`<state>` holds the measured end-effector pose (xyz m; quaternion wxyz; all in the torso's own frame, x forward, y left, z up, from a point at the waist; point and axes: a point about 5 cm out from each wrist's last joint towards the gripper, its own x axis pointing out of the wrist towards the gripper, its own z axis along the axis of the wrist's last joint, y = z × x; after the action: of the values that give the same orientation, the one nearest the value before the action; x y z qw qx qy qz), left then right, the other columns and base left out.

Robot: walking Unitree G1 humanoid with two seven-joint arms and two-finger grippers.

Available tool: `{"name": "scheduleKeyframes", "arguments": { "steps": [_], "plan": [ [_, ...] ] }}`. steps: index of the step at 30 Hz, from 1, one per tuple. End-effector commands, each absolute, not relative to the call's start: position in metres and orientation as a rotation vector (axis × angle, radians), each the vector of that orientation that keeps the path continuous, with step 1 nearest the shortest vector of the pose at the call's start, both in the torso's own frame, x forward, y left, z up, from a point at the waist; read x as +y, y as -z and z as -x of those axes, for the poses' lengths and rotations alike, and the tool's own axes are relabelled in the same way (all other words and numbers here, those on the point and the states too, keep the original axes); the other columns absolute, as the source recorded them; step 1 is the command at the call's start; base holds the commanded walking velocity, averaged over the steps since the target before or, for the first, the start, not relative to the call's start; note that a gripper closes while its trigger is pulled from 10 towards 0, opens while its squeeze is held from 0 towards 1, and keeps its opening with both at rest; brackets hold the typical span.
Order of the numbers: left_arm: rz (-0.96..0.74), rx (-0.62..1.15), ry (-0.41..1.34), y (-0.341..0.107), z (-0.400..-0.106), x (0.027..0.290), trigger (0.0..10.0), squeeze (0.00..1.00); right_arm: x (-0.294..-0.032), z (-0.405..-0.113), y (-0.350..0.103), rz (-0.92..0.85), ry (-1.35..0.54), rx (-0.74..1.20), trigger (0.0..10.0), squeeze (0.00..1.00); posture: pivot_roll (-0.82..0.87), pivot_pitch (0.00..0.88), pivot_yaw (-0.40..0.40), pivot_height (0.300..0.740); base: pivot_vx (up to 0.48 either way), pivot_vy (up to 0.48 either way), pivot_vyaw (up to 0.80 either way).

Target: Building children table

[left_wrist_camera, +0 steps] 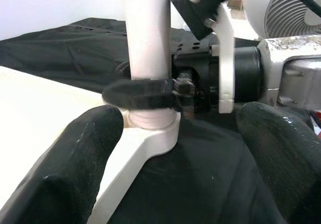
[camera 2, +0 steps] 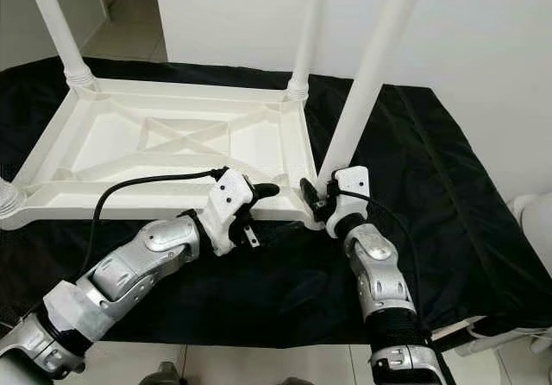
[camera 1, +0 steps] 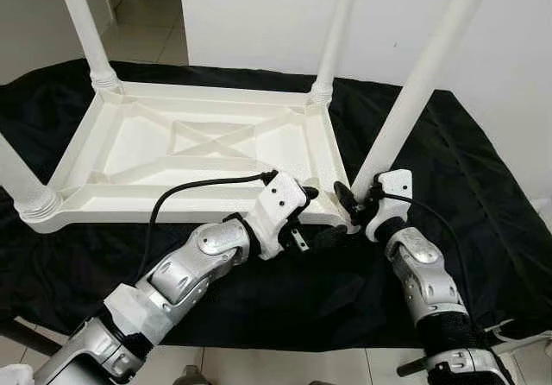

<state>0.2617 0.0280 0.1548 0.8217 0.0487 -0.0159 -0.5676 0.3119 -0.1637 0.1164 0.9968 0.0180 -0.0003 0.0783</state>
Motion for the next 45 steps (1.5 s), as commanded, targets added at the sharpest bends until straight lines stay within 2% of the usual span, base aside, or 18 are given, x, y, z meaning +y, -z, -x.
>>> {"name": "scheduleKeyframes", "arguments": {
  "steps": [1, 5, 7, 9, 11, 17, 26, 27, 43, 44, 45],
  "plan": [
    [-0.126, -0.029, 1.433, -0.155, -0.249, 0.025, 10.0, 0.0, -0.174, -0.308, -0.107, -0.056, -0.032, 0.066, 10.0, 0.0, 0.05, 0.0, -0.076, 0.74, 0.0, 0.0, 0.0],
    [-0.125, -0.027, 1.437, -0.154, -0.248, 0.024, 10.0, 0.0, -0.166, -0.305, -0.111, -0.074, 0.103, 0.061, 10.0, 0.0, 0.05, 0.0, -0.08, 0.74, 0.0, 0.0, 0.0],
    [-0.126, -0.026, 1.44, -0.153, -0.247, 0.023, 10.0, 0.0, -0.16, -0.299, -0.112, -0.081, 0.262, 0.075, 10.0, 0.0, 0.05, 0.0, -0.089, 0.74, 0.0, 0.0, 0.0],
    [-0.126, -0.026, 1.44, -0.153, -0.247, 0.023, 10.0, 0.0, -0.159, -0.298, -0.112, -0.081, 0.289, 0.078, 10.0, 0.0, 0.05, 0.0, -0.089, 0.74, 0.0, 0.0, 0.0],
    [-0.123, -0.027, 1.438, -0.153, -0.247, 0.023, 10.0, 0.0, -0.15, -0.292, -0.105, -0.161, 0.401, 0.128, 10.0, 0.0, 0.05, 0.0, -0.092, 0.74, 0.0, 0.0, 0.0],
    [-0.12, -0.025, 1.444, -0.152, -0.245, 0.022, 10.0, 0.0, -0.135, -0.294, -0.118, -0.149, 0.264, 0.056, 10.0, 0.0, 0.04, 0.0, -0.088, 0.74, 0.0, 0.0, 0.0],
    [-0.13, -0.027, 1.444, -0.152, -0.248, 0.023, 10.0, 0.0, -0.145, -0.291, -0.126, -0.115, 0.269, 0.01, 10.0, 0.0, 0.04, 0.0, -0.09, 0.74, 0.0, 0.0, 0.0],
    [-0.131, -0.028, 1.444, -0.151, -0.248, 0.023, 10.0, 0.0, -0.145, -0.29, -0.126, -0.123, 0.257, 0.004, 10.0, 1.0, 0.04, 0.0, -0.09, 0.74, 0.0, 0.0, 0.0],
    [-0.151, -0.015, 1.426, -0.144, -0.248, 0.026, 10.0, 0.0, -0.147, -0.272, -0.108, -0.057, 0.065, 0.012, 10.0, 1.0, 0.04, 0.0, -0.087, 0.74, 0.0, 0.0, 0.0],
    [-0.154, -0.015, 1.41, -0.144, -0.249, 0.028, 10.0, 0.0, -0.152, -0.268, -0.105, -0.031, 0.027, 0.007, 10.0, 0.0, 0.03, 0.0, -0.083, 0.74, 0.0, 0.0, 0.0],
    [-0.159, -0.018, 1.393, -0.144, -0.25, 0.029, 10.0, 0.0, -0.157, -0.264, -0.102, -0.012, -0.018, 0.005, 10.0, 0.0, 0.03, 0.0, -0.081, 0.74, 0.0, 0.0, 0.0]
  ]
}}
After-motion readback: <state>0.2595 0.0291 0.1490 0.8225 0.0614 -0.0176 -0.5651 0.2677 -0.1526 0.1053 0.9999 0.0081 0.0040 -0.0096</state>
